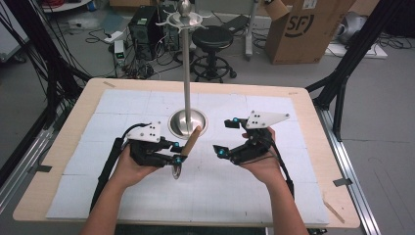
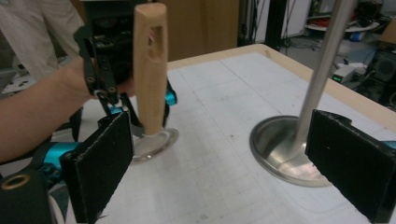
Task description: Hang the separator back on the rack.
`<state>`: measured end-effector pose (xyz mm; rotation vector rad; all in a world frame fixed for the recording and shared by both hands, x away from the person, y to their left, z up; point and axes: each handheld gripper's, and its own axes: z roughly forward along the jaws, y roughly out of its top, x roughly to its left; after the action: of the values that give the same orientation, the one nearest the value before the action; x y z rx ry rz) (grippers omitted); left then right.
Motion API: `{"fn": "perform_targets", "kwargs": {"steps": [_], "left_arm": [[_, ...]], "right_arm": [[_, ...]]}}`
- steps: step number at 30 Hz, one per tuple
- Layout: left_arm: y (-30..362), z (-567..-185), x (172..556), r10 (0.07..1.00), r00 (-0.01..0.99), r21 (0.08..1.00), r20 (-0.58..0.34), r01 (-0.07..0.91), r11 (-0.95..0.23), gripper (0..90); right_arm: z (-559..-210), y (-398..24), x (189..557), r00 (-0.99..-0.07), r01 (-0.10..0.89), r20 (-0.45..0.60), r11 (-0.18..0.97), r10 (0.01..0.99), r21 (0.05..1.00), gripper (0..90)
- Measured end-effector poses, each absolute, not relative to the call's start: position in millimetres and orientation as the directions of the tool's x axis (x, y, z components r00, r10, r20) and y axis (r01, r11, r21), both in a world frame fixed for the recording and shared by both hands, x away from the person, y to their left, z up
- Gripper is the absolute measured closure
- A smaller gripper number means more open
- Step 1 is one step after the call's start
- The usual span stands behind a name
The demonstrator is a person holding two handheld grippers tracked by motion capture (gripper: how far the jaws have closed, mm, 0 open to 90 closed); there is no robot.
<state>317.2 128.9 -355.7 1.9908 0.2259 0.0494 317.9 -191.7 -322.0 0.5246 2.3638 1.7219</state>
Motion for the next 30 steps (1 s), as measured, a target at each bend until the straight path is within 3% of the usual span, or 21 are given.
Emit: {"fn": "perform_targets", "kwargs": {"steps": [6,9,16,30], "left_arm": [[126,-355,316,0.167,0.983,0.915,-0.073,0.133,-0.381,68.8],[125,-355,316,0.165,0.984,0.915,-0.07,0.129,-0.383,68.8],[124,-356,314,0.152,0.986,0.916,-0.065,0.12,-0.382,68.8],[117,-359,311,0.142,0.989,0.921,-0.048,0.099,-0.376,68.8]], "right_arm": [[-320,-184,317,-0.939,0.173,0.084,0.248,0.334,0.953,7.7],[-319,-179,318,-0.952,0.168,0.087,0.261,0.295,0.951,18.1],[-319,-167,317,-0.964,0.157,0.088,0.272,0.249,0.949,21.8],[-324,-152,319,-0.98,0.165,0.123,0.287,0.159,0.943,38.4]]}}
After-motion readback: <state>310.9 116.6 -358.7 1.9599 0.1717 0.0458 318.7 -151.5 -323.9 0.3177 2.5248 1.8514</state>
